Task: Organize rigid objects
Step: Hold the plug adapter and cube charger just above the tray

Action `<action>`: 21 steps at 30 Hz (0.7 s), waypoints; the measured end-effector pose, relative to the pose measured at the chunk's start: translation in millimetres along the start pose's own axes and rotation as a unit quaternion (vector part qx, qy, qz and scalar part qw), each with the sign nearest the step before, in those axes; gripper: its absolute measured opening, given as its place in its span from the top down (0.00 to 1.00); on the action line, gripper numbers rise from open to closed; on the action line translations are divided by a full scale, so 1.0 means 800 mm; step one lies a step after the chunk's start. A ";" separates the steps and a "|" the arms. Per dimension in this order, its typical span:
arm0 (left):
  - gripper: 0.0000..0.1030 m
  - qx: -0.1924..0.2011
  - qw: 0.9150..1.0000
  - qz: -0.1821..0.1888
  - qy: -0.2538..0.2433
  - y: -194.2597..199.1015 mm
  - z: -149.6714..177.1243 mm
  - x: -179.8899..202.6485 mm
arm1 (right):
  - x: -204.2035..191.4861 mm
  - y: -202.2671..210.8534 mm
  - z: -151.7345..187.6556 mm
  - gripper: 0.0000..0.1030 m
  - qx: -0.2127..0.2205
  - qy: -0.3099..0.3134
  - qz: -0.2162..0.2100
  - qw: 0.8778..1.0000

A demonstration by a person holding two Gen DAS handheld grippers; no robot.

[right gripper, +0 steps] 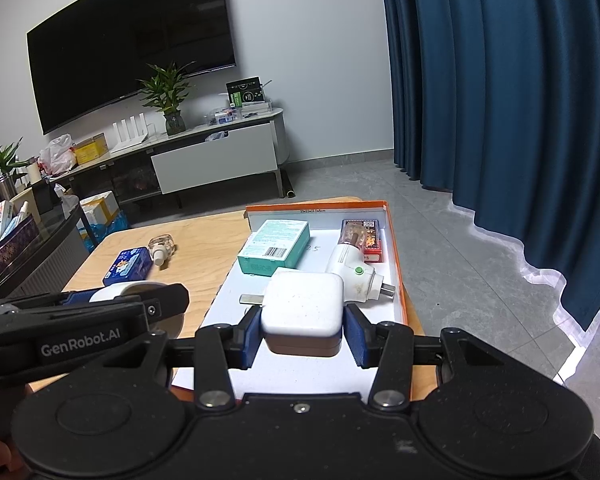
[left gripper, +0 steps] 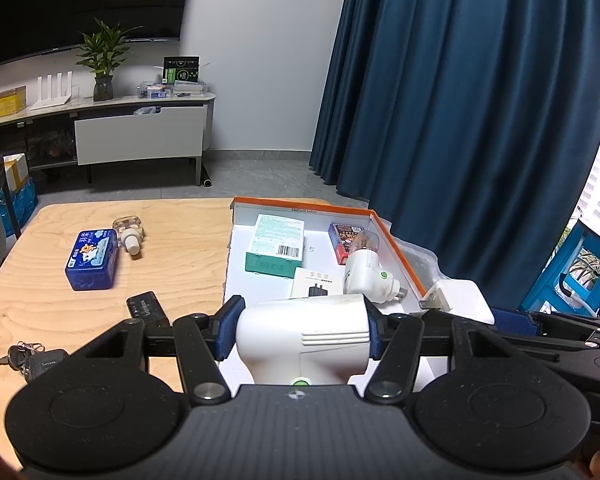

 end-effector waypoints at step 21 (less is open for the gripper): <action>0.43 -0.004 1.000 0.000 0.003 -0.002 0.006 -0.004 | 0.002 -0.006 0.003 0.48 -0.006 -0.001 0.001 1.000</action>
Point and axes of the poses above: each gripper's, at about its wrist camera, not at the fingertips, and y roughly against the way its jaws point, x to its right, z to its underside, the point moved 10 cm from there along -y, roughly the way its jaws point, and after that the axes turned 1 degree about -x, right-handed, at the moved point
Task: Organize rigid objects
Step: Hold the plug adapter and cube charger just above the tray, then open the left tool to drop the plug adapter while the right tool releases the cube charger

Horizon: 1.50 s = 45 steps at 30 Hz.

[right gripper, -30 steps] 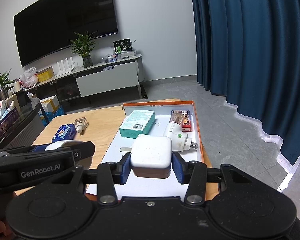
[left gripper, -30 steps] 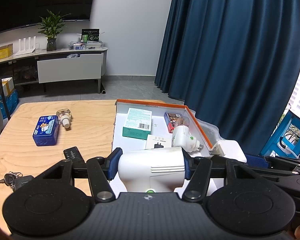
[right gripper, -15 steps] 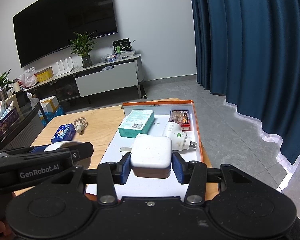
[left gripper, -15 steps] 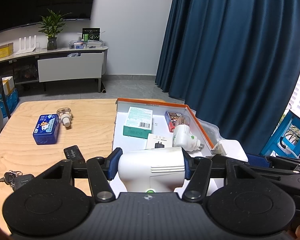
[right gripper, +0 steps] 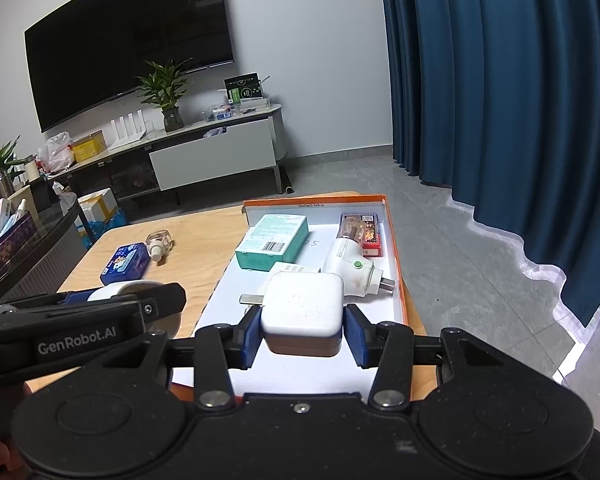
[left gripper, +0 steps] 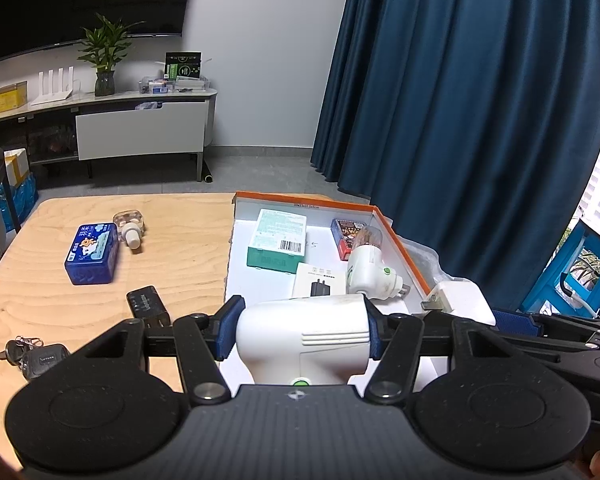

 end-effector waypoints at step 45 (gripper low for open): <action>0.43 -0.048 0.998 0.039 -0.006 -0.064 0.007 0.015 | 0.034 -0.068 0.021 0.48 -0.053 -0.013 0.027 0.998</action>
Point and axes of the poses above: each gripper's, at about its wrist camera, not at the fingertips, and y roughly against the way its jaws point, x to its right, z to its underside, the point moved 10 cm from there along -y, roughly the way its jaws point, and after that the axes turned 1 degree about -x, right-handed, at the moved point
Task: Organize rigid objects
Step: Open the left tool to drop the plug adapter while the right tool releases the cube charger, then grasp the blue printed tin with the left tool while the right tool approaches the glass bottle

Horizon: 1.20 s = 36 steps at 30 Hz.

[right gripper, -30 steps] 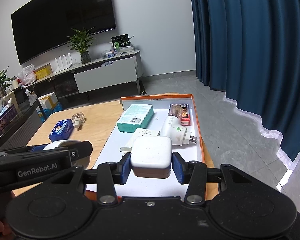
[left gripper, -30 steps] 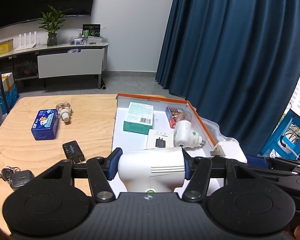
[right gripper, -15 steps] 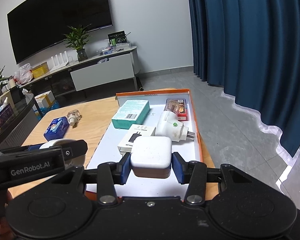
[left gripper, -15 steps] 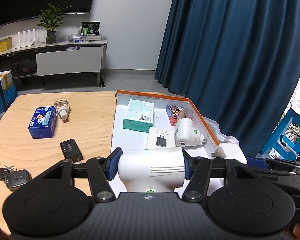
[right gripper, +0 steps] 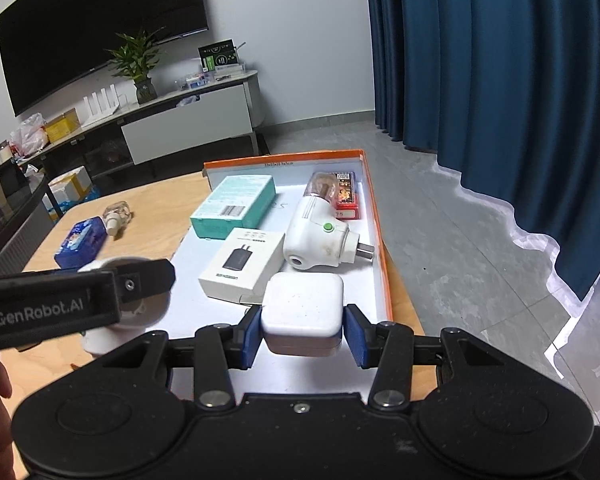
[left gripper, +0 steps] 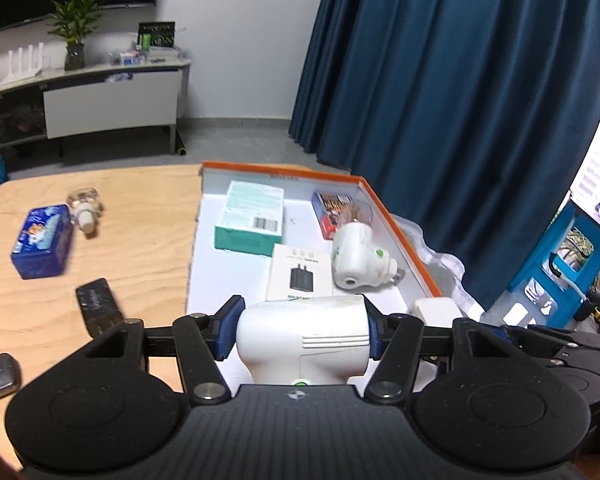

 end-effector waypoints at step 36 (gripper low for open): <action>0.05 0.034 0.995 -0.085 0.049 0.089 -0.005 -0.100 | -0.097 0.045 -0.026 0.25 0.038 0.055 -0.045 0.997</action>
Point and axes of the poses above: each gripper's, at about its wrist camera, not at the fingertips, and y roughly against the way its jaws point, x to its right, z to its underside, the point moved 10 cm from there along -y, roughly the way its jaws point, and after that the axes turned 1 degree about -x, right-handed, at the moved point
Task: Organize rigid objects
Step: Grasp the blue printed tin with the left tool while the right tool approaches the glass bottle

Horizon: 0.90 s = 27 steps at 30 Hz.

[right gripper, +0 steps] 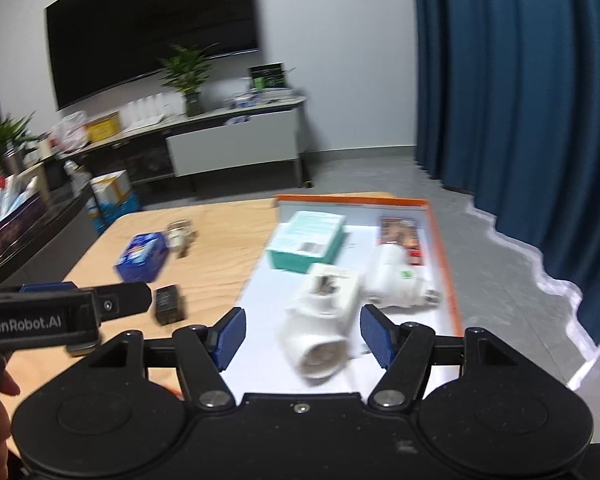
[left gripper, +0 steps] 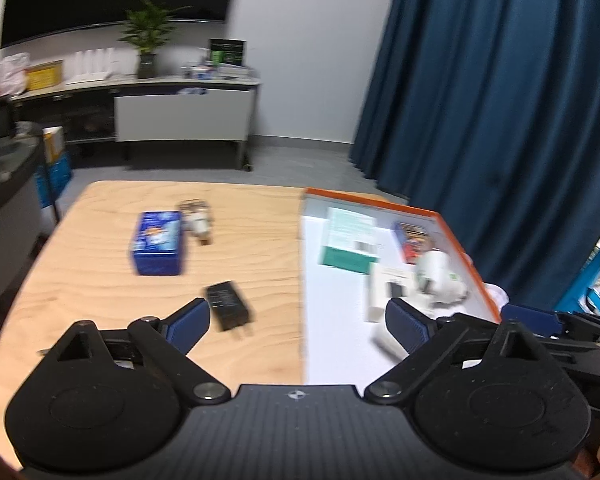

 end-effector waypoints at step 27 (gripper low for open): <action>0.03 -0.028 0.993 -0.082 0.075 -0.042 -0.009 -0.150 | -0.123 -0.071 0.018 0.25 -0.063 0.063 -0.090 0.992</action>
Point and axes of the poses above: each gripper's, at about its wrist camera, not at the fingertips, and y roughly against the way its jaws point, x to its right, z to its underside, the point moved 10 cm from there along -y, roughly the way its jaws point, and after that the axes turned 1 degree about -x, right-handed, at the moved point
